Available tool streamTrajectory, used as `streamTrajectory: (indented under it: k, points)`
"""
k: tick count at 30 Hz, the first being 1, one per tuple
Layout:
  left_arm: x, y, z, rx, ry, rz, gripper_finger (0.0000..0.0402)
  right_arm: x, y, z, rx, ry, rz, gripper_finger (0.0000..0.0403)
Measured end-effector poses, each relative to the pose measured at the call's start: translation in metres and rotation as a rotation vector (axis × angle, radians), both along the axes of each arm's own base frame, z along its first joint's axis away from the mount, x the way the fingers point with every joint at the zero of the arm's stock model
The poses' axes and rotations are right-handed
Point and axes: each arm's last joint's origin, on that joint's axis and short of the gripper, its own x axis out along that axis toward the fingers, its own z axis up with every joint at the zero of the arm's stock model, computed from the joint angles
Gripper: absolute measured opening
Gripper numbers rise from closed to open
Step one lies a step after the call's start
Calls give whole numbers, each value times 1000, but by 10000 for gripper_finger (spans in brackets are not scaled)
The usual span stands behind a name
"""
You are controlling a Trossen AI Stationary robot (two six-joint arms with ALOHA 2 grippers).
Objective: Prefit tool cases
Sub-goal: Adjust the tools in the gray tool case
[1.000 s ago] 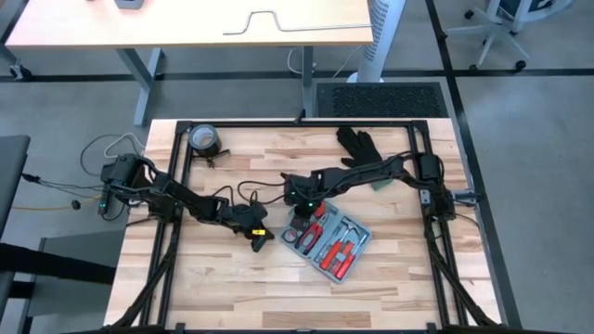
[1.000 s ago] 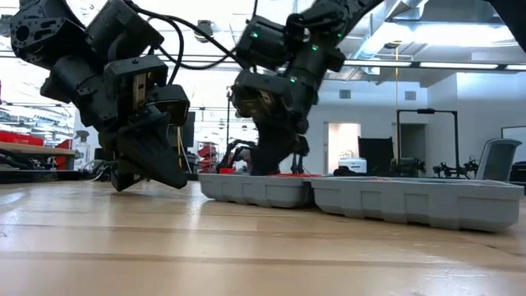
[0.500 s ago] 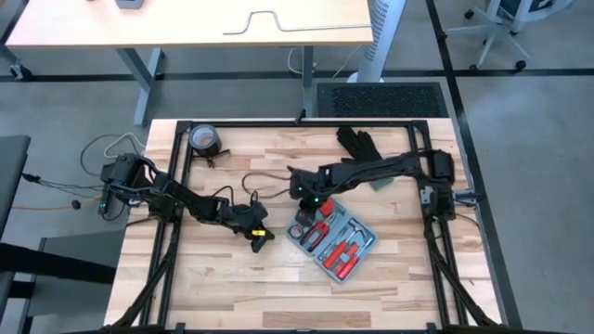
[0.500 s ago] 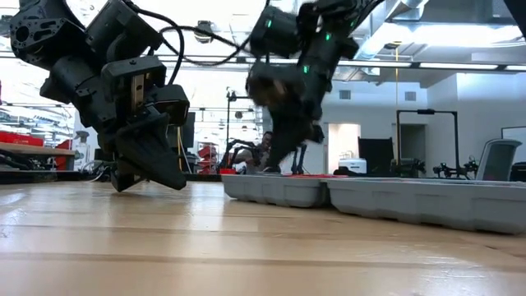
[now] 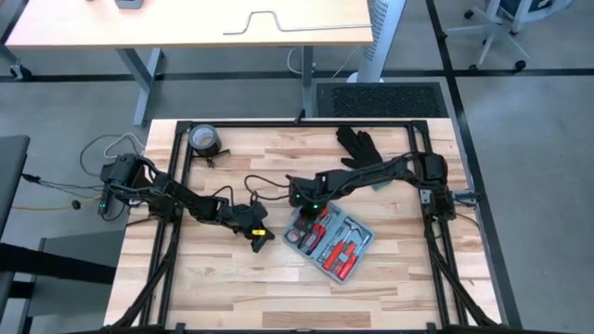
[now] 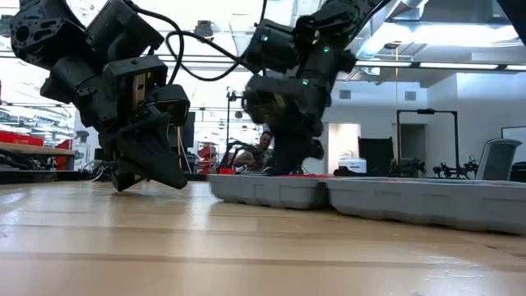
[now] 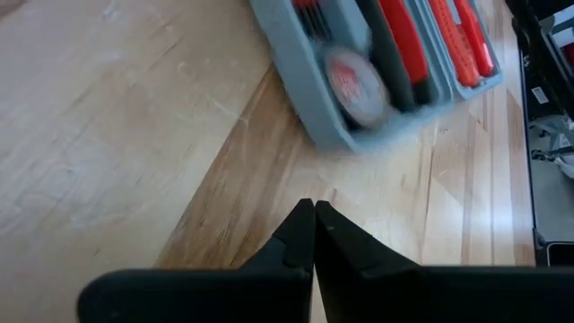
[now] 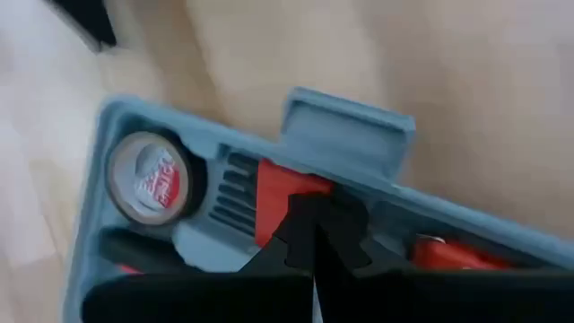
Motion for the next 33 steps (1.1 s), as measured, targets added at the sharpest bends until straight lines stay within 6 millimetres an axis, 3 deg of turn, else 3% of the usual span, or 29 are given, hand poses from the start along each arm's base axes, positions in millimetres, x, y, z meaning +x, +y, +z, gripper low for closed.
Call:
streamTrajectory:
  k: [2, 5, 10, 16, 22, 24, 33]
  points:
    - [0, 0, 0, -1, 0, 1, 0, 4, -1, -12, 72, 7, 5, 0]
    - [0, 0, 0, -1, 2, 0, 0, 4, 2, -8, 85, -4, -9, 0]
    - [0, 0, 0, 5, 2, -3, 0, -4, 0, 18, 16, -43, -40, 0]
    - [0, 3, 0, 23, -1, -6, 0, -20, -5, 68, -19, -116, -68, 0]
    - [3, 17, 0, 26, -8, 8, 0, -36, 10, 97, -25, -136, -73, 0]
    - [4, 23, 1, 15, -18, 1, 0, -43, 19, 97, -24, -142, -85, 0]
    - [20, 53, 15, 34, -88, -34, 0, -79, 63, 62, 97, -162, -200, 0]
